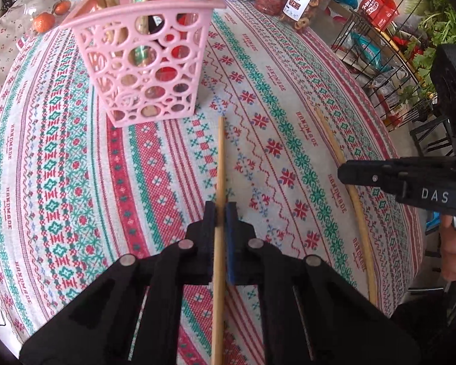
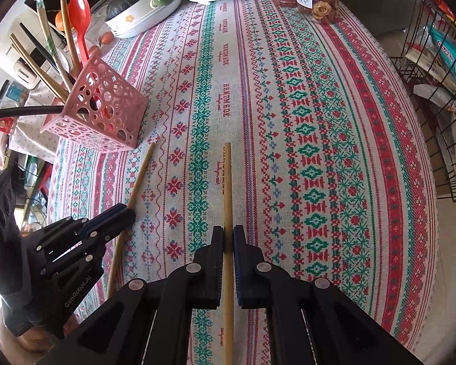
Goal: Organize utensils
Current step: 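Lift both wooden chopsticks upright toward the pink basket with both tools, then insert the chopstick into the pink basket and open the left tool while the right tool holds its chopstick, then lower the wooden chopstick into the pink basket and open the right tool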
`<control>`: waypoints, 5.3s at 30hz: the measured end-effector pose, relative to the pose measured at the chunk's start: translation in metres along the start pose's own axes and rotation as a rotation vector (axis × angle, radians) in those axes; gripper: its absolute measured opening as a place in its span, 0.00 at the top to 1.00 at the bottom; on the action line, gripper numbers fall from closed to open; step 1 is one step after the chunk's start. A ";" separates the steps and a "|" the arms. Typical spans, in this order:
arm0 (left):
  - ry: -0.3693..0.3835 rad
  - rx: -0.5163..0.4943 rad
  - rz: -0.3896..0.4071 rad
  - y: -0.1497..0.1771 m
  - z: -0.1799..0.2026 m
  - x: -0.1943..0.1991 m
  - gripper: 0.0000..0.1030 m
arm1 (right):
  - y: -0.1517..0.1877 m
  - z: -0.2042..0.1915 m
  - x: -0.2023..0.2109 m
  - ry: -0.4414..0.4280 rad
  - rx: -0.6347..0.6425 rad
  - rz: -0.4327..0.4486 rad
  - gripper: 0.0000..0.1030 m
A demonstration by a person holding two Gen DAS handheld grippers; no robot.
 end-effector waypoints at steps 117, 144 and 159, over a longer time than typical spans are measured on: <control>-0.182 0.245 0.519 0.027 -0.081 0.174 0.20 | 0.064 -0.086 0.247 0.057 0.078 0.926 0.95; -0.061 0.293 0.402 0.064 -0.134 0.154 0.19 | -0.031 -0.216 0.196 0.170 0.076 0.952 0.95; -0.036 0.318 0.397 0.068 -0.144 0.154 0.19 | -0.066 -0.221 0.137 0.271 0.092 0.820 0.94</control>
Point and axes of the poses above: each gripper's, at about its wrist camera, not at the fingertips, and x roughly against the way its jaws point, z to its right, y to its underside, the point moved 4 cm from there along -x, roughly the way its jaws point, and after that the axes turned 15 degrees about -z, right-handed, at the moved point
